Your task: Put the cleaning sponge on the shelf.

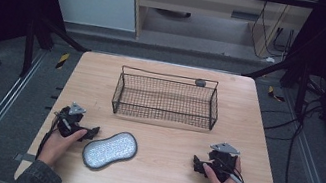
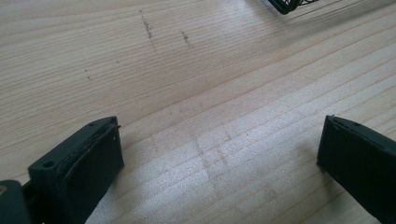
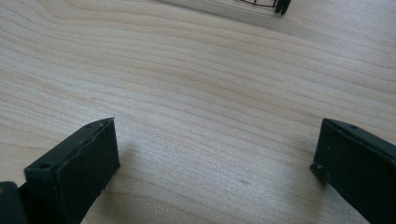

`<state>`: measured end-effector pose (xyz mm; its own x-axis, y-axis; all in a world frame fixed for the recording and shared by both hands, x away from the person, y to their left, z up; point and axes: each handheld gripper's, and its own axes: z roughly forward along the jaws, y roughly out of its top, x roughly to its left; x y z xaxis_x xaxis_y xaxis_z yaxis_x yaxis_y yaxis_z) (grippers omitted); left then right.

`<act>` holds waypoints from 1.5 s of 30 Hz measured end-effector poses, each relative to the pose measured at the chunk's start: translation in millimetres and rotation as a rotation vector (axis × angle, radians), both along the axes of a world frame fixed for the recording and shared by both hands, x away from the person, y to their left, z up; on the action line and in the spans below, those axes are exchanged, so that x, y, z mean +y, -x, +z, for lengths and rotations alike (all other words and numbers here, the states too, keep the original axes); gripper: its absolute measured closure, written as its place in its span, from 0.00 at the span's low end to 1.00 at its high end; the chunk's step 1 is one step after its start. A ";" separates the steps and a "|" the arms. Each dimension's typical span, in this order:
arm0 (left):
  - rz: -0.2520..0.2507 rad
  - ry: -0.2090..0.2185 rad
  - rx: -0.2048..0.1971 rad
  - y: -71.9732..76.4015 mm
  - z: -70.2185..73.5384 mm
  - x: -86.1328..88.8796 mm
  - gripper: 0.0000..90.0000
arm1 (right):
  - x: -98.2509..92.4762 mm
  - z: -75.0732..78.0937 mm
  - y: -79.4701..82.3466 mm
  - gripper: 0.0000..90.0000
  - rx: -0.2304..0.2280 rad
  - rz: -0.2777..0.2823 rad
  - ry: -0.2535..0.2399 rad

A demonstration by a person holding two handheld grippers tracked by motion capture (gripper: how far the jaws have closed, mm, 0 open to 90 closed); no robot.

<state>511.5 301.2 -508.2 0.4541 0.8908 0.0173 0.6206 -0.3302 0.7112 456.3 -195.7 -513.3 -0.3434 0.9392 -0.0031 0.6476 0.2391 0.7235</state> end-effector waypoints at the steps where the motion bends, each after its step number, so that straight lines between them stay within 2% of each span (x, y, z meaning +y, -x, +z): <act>1: 0.000 0.000 0.000 0.0 0.0 0.0 0.00 | 0.2 0.0 0.3 0.00 0.001 0.000 -0.002; 4: -0.002 0.002 0.002 -0.1 0.4 0.1 0.00 | 0.3 0.2 1.0 0.00 0.002 0.007 -0.005; 5: -0.016 -0.001 0.014 -0.2 2.4 0.5 0.00 | 0.4 0.2 1.0 0.00 0.002 0.007 -0.005; 7: -0.022 0.005 0.016 -0.3 4.0 1.0 0.04 | 0.3 0.2 1.1 0.00 0.002 0.008 -0.004; 8: -0.028 0.022 0.020 0.5 6.5 1.6 0.03 | 0.4 0.2 1.4 0.00 0.002 0.010 -0.007; 9: -0.050 0.037 0.014 2.3 12.7 4.0 0.03 | 0.0 -0.1 1.3 0.00 -0.001 0.013 -0.001; 15: -0.084 0.043 0.006 14.3 35.4 6.4 0.05 | -0.2 0.0 2.2 0.00 0.001 0.020 0.000; 16: -0.084 0.043 0.006 14.3 35.4 6.4 0.05 | -0.2 0.0 2.2 0.00 0.001 0.020 0.000; 17: -0.119 0.042 0.007 17.0 44.4 2.4 0.05 | -0.3 0.0 2.2 0.00 0.001 0.021 0.000; 18: -0.132 0.039 0.009 17.8 46.8 0.4 0.05 | -0.4 0.0 2.3 0.00 0.001 0.022 0.000; 20: -0.170 0.016 0.012 20.0 52.1 -5.8 0.04 | -0.4 0.0 2.4 0.00 0.001 0.023 -0.001; 24: -0.195 -0.002 0.015 21.9 55.1 -13.6 0.04 | -0.4 0.2 2.6 0.00 0.003 0.024 -0.003; 25: -0.220 -0.023 0.026 22.8 56.2 -18.2 0.04 | -0.4 0.1 2.6 0.00 0.003 0.024 -0.003; 29: -0.263 -0.083 0.066 25.6 59.3 -29.9 0.05 | -0.5 0.2 2.6 0.00 0.003 0.026 -0.005; 34: -0.298 -0.108 0.092 28.8 61.6 -41.6 0.05 | -0.7 0.1 2.6 0.00 0.003 0.030 -0.005; 36: -0.332 -0.134 0.107 30.9 62.8 -50.7 0.05 | -0.8 0.1 2.7 0.00 0.003 0.032 -0.005; 38: -0.343 -0.140 0.113 31.9 62.7 -54.6 0.05 | -0.8 0.2 2.7 0.00 0.004 0.032 -0.005; 39: -0.360 -0.160 0.125 32.7 62.6 -59.3 0.05 | -0.9 0.1 2.7 0.00 0.003 0.033 -0.005; 45: -0.388 -0.188 0.140 35.5 61.6 -69.3 0.04 | -1.0 0.2 2.8 0.00 0.004 0.035 -0.006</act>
